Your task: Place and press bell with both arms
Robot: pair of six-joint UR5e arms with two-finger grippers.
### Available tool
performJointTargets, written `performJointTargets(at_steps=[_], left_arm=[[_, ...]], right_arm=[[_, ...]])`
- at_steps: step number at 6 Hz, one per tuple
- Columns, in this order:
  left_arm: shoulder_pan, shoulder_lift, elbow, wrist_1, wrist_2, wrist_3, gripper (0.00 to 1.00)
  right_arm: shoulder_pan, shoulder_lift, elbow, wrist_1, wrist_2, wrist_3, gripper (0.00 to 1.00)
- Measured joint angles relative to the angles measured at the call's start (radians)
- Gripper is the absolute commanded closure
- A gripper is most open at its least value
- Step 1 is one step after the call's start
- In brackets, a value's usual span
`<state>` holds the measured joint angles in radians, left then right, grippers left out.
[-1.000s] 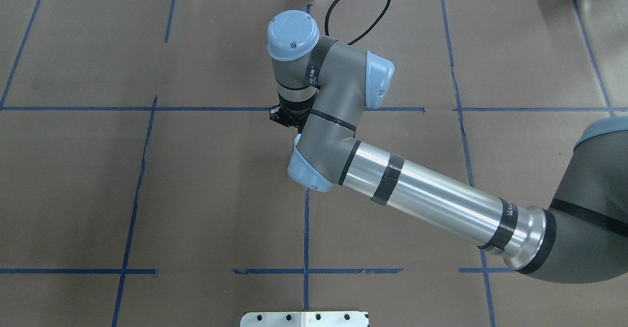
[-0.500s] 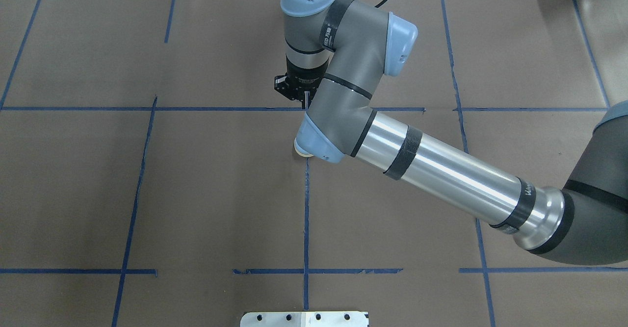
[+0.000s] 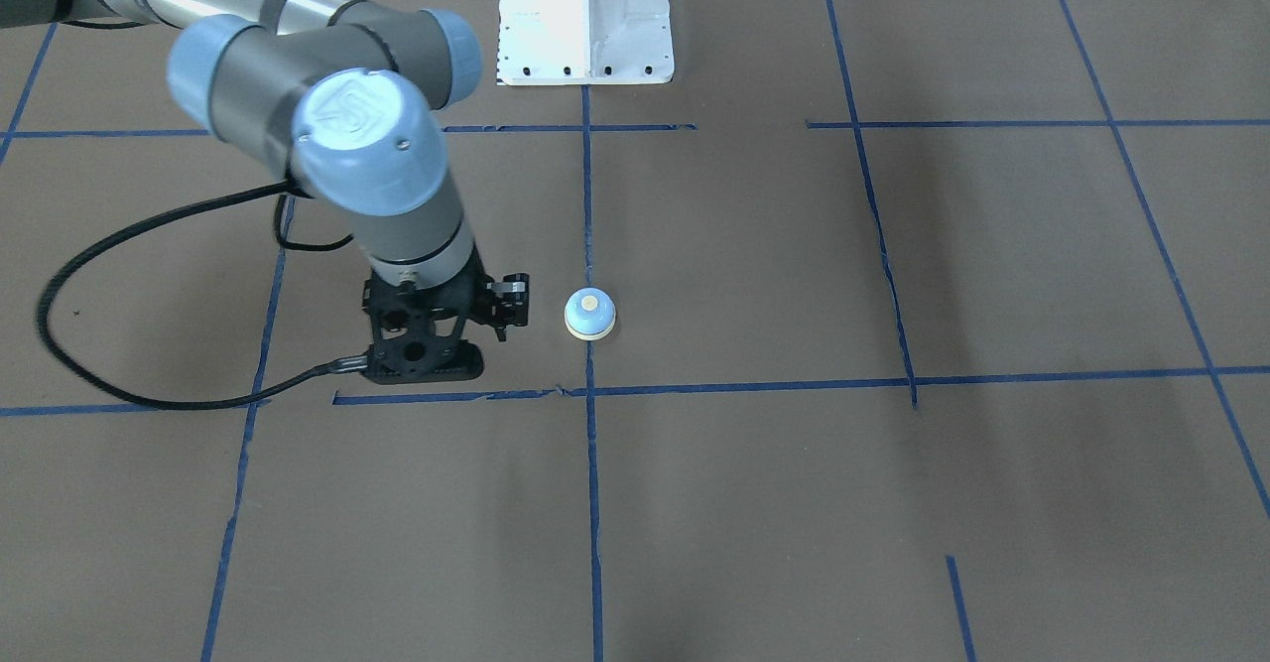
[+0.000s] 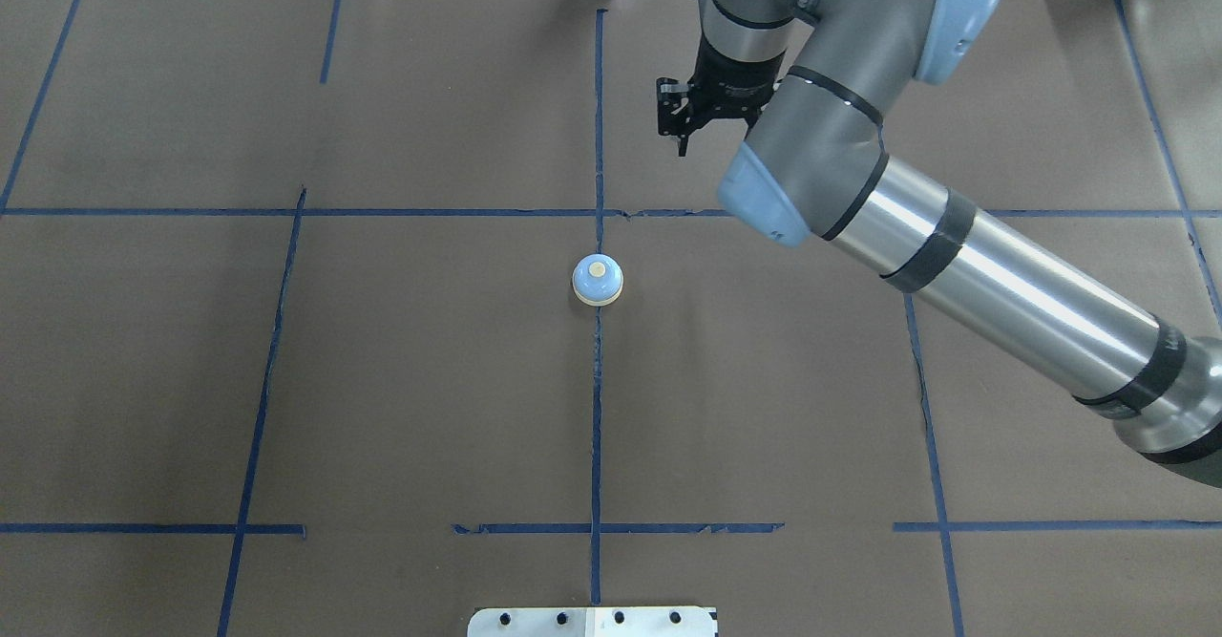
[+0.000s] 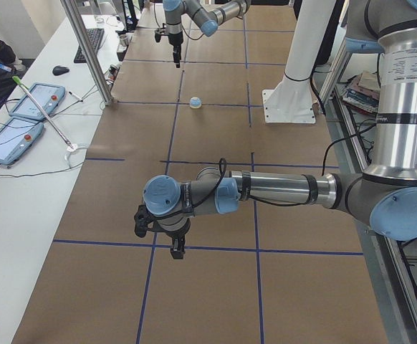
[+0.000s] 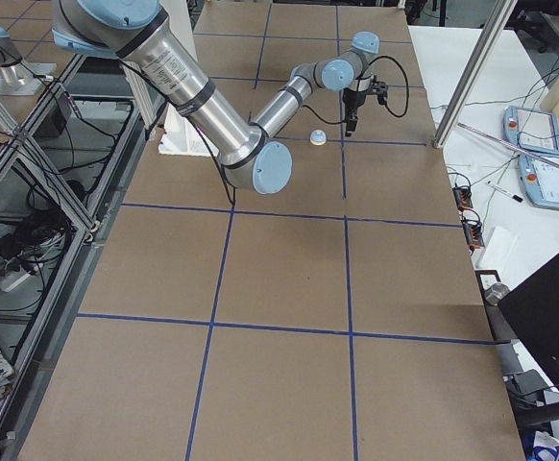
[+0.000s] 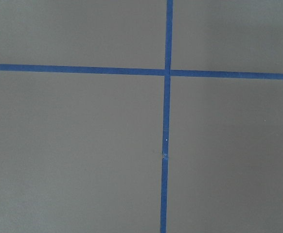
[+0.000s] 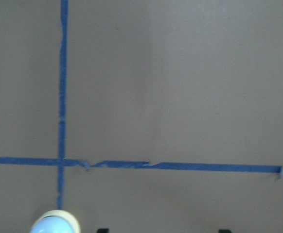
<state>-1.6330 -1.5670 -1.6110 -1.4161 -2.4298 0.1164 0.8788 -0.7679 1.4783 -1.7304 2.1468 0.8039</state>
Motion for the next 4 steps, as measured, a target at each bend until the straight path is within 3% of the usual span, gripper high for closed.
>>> performJointTargets(at_steps=[2,4], left_arm=[[0.0,0.002,0.007,-0.022,0.008,0.002,0.0],[0.003,0.009,-0.009,-0.034,0.025,-0.006,0.0]], right_arm=[[0.181,-0.215,0.077,-0.002,0.034,-0.374,0.0],[0.355,-0.455,0.224,-0.057,0.042,-0.721,0.0]])
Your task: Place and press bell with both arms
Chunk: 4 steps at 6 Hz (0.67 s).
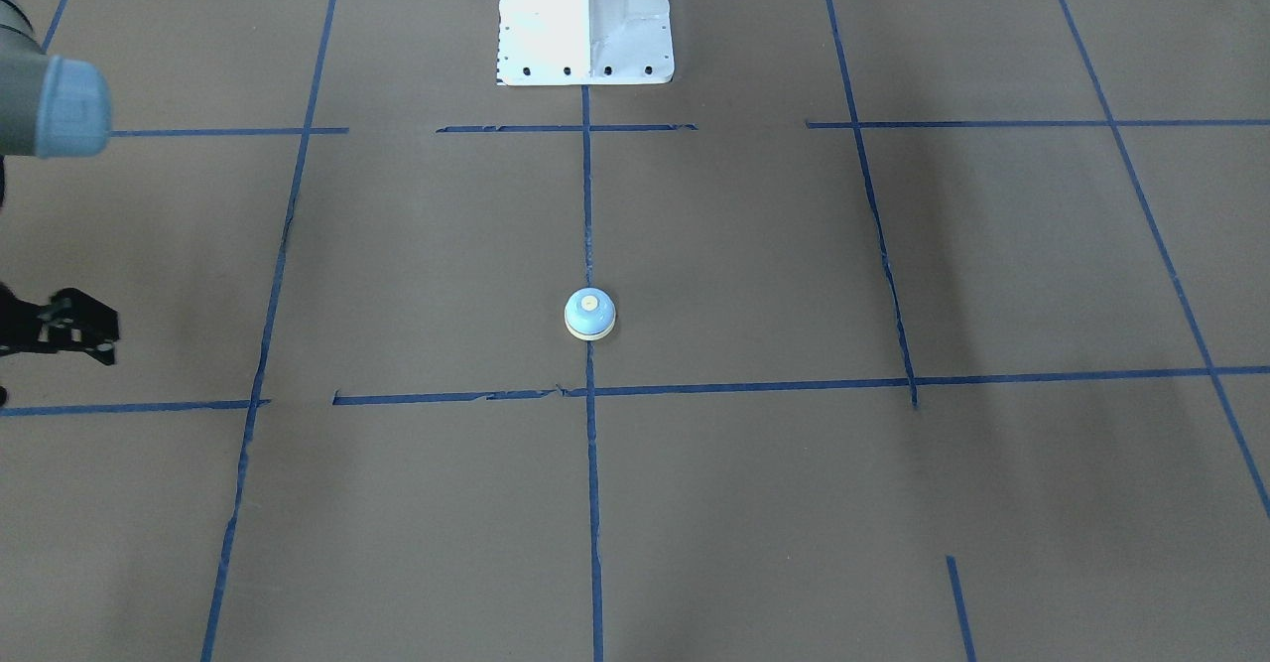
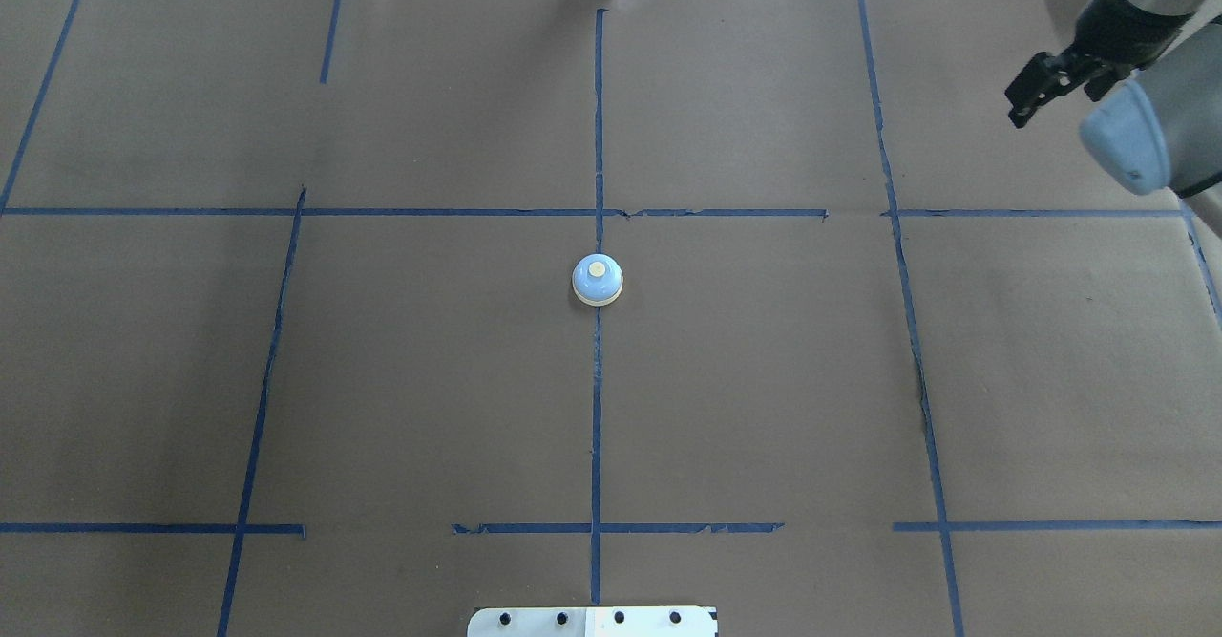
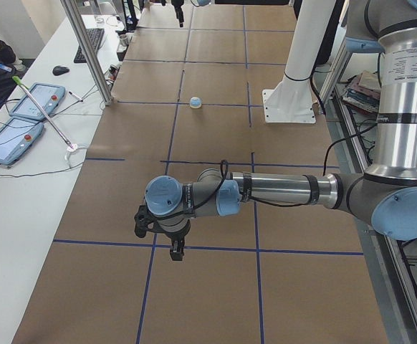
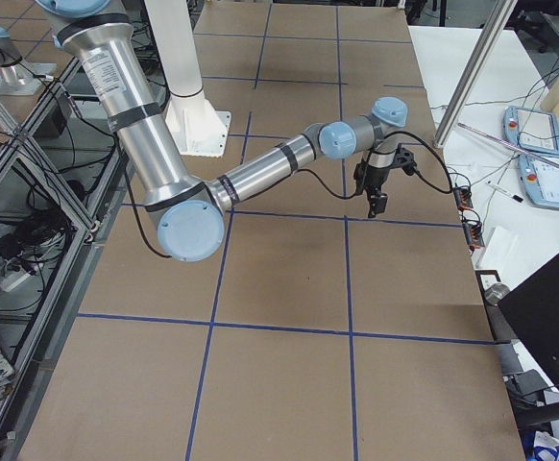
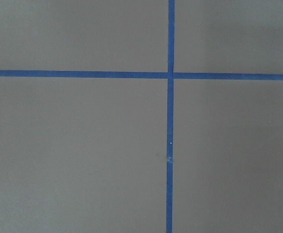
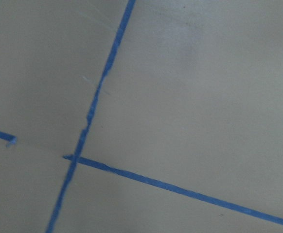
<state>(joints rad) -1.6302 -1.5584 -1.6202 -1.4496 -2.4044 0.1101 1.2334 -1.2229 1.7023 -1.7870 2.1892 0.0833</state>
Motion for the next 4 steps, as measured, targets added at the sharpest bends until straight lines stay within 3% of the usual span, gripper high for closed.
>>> performJointTargets(at_steps=[2,4], left_arm=[[0.011,0.011,-0.038,-0.001,0.042,-0.005,0.0],[0.03,0.063,-0.04,-0.021,0.05,0.0,0.0]], right_arm=[[0.175,-0.221,0.114,-0.06,0.019,-0.23,0.0],[0.303,-0.395,0.13,-0.042,0.079,-0.278,0.0]])
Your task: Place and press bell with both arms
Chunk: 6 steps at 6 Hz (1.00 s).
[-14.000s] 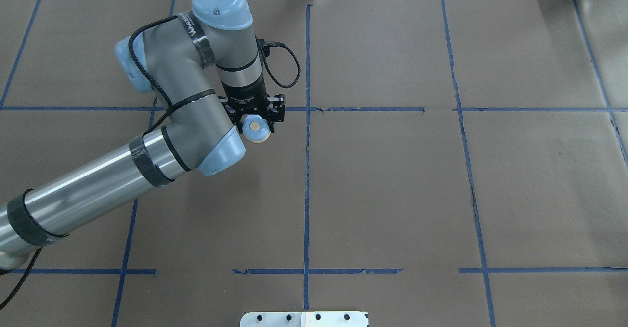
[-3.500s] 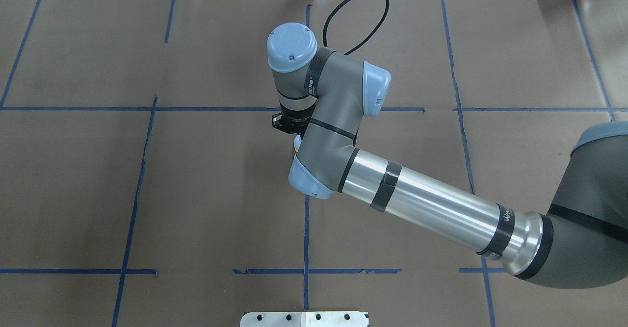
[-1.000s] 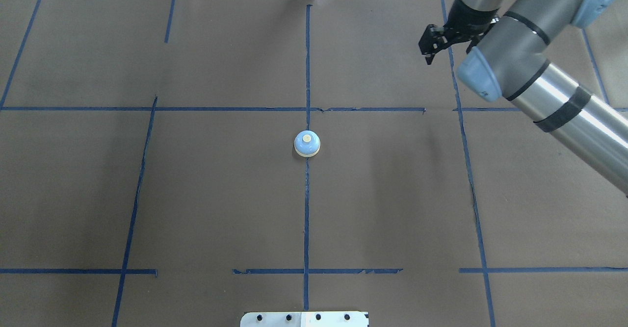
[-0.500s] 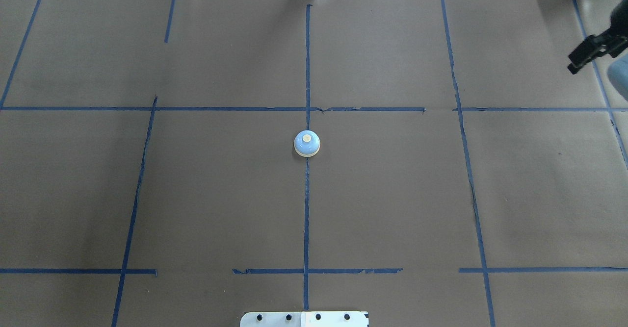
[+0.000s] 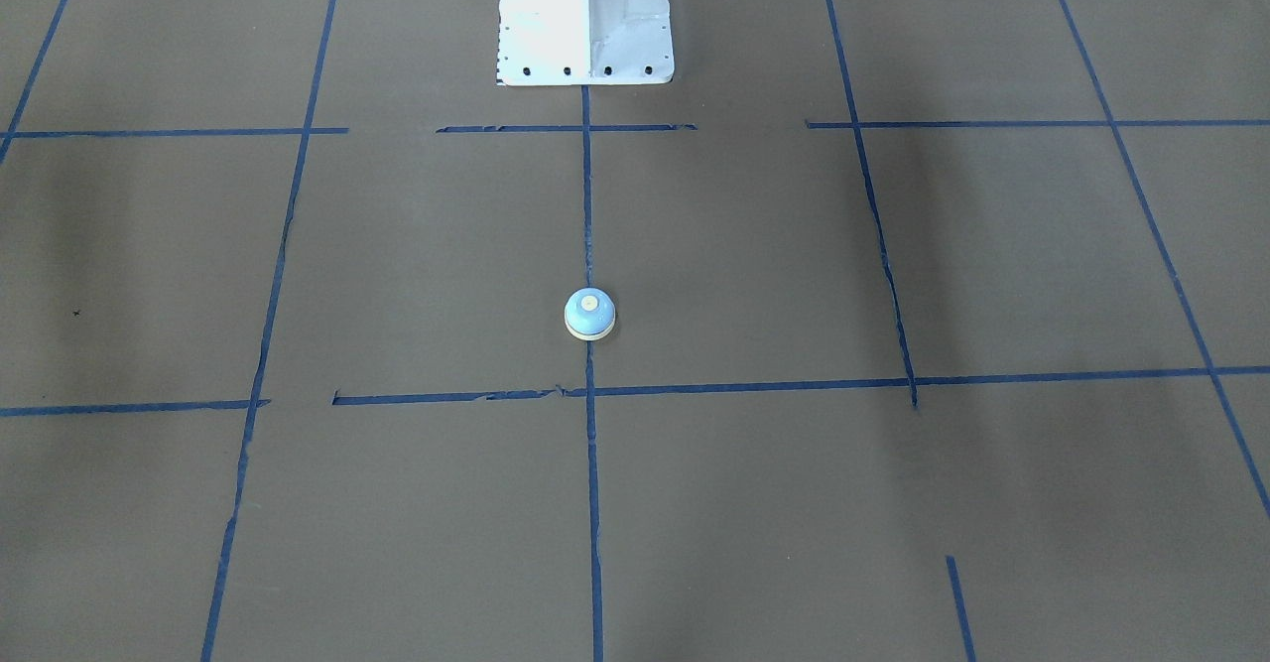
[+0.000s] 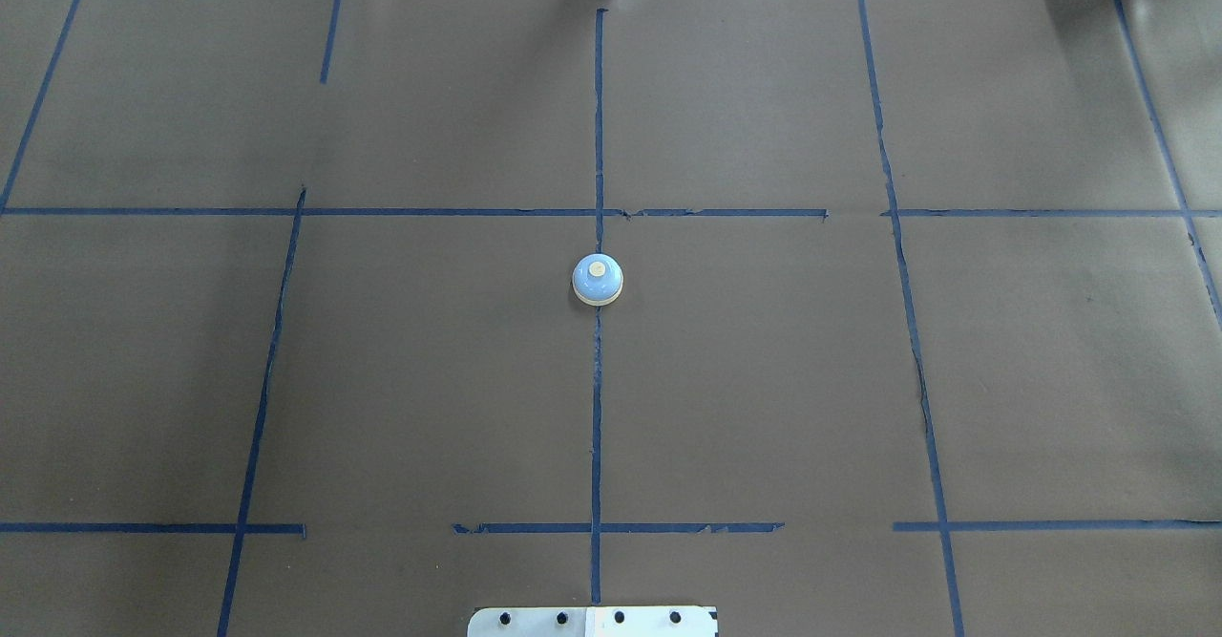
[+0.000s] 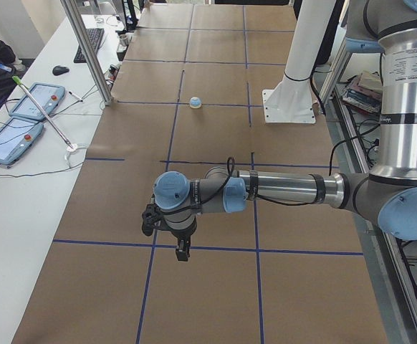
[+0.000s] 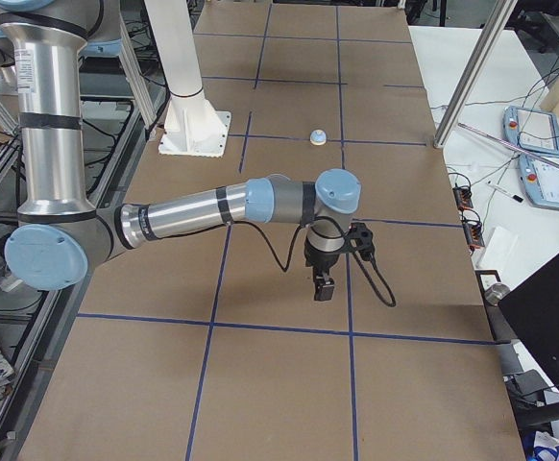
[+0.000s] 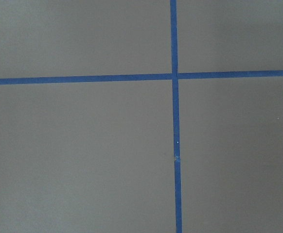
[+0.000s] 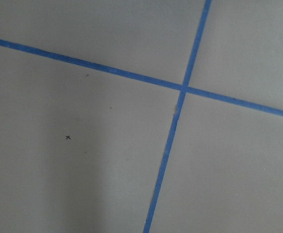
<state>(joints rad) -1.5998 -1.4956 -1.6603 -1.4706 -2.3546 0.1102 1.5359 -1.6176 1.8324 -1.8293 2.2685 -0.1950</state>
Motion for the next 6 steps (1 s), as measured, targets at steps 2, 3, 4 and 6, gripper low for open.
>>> performJointTargets(at_steps=[2,3,4,6], left_arm=[[0.001,0.038,-0.005,-0.033,0.004,-0.001,0.0],[0.002,0.049,-0.009,-0.038,0.005,-0.001,0.0],[0.003,0.054,-0.011,-0.04,0.005,-0.001,0.0],[0.003,0.059,-0.011,-0.04,0.004,-0.001,0.0]], right_arm=[[0.023,-0.082,-0.018,0.091,0.026,0.005,0.0],[0.024,-0.089,-0.022,0.105,0.039,0.005,0.0],[0.024,-0.091,-0.023,0.11,0.047,0.005,0.0],[0.024,-0.091,-0.025,0.111,0.052,0.006,0.0]])
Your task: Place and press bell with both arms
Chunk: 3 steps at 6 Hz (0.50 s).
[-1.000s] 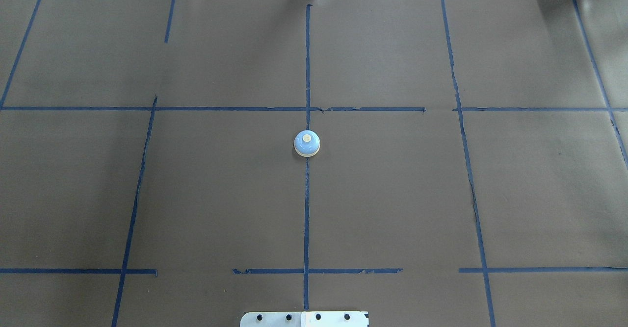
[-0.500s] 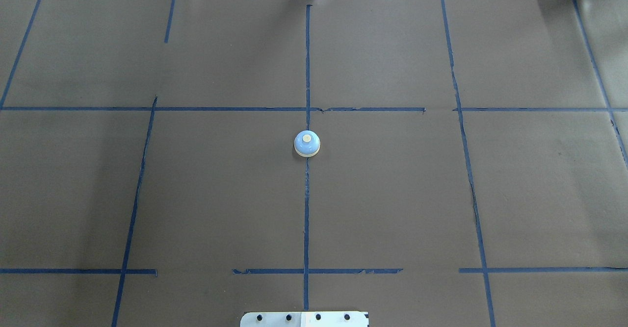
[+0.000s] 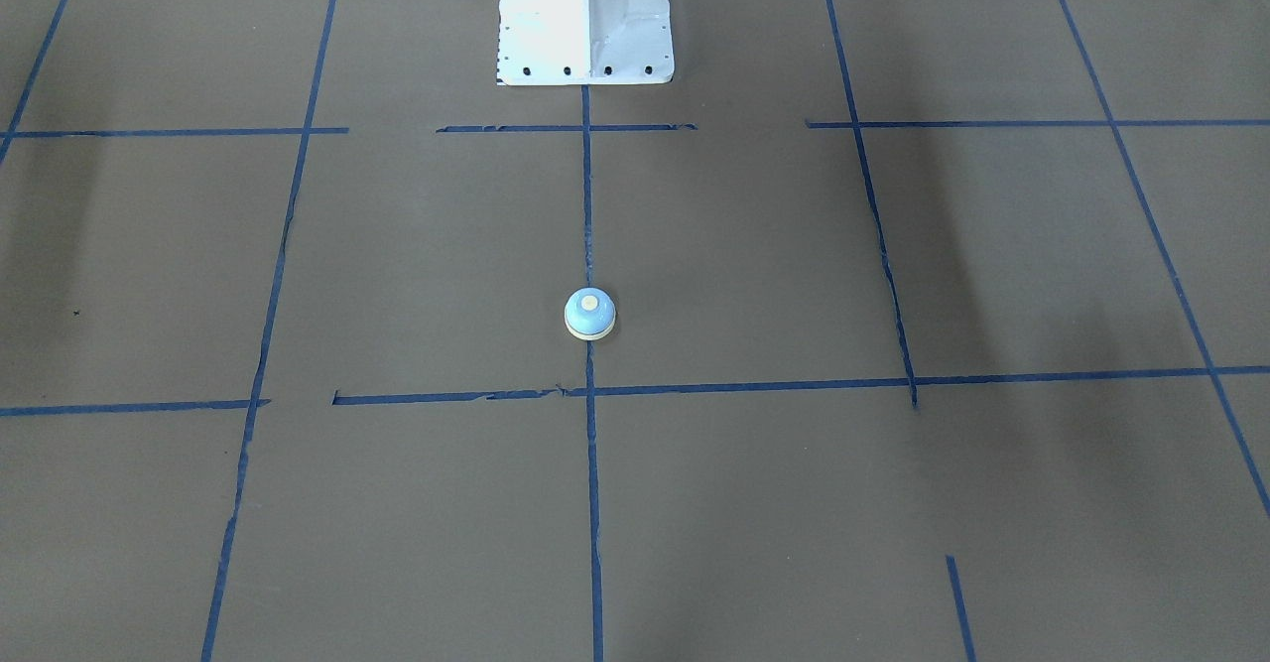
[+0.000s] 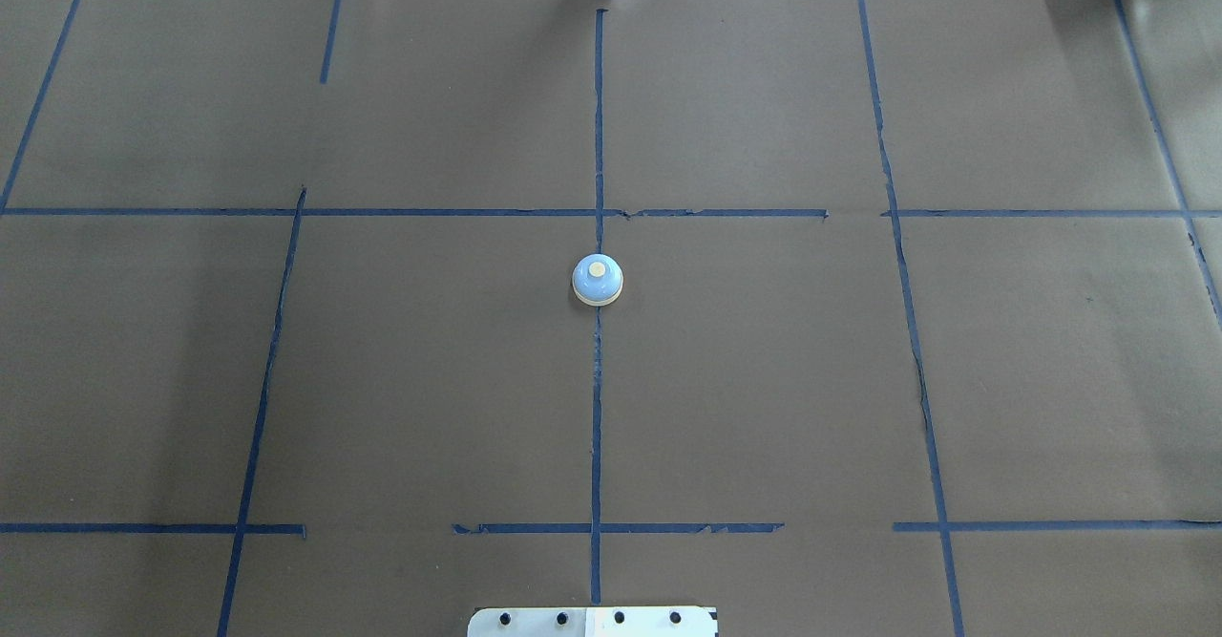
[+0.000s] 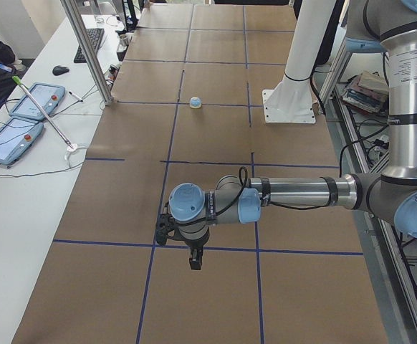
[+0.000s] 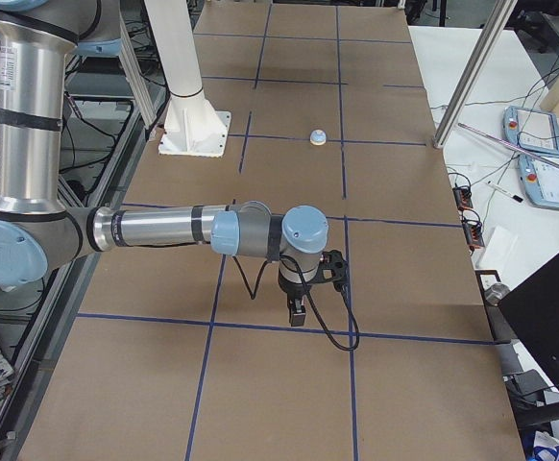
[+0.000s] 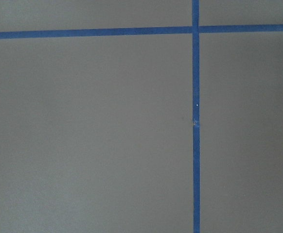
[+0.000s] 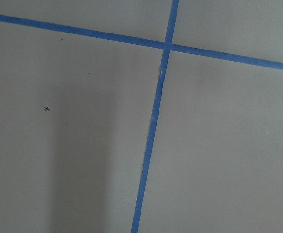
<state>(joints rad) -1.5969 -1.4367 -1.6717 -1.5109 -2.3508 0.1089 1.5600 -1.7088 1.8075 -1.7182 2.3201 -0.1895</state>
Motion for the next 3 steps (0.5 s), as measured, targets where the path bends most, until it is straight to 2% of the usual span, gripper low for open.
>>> performJointTargets(at_steps=[3], left_arm=[[0.0,0.002,0.0,0.0,0.001,0.0,0.0]], right_arm=[[-0.001,0.0,-0.006,0.0,0.032,-0.001,0.0]])
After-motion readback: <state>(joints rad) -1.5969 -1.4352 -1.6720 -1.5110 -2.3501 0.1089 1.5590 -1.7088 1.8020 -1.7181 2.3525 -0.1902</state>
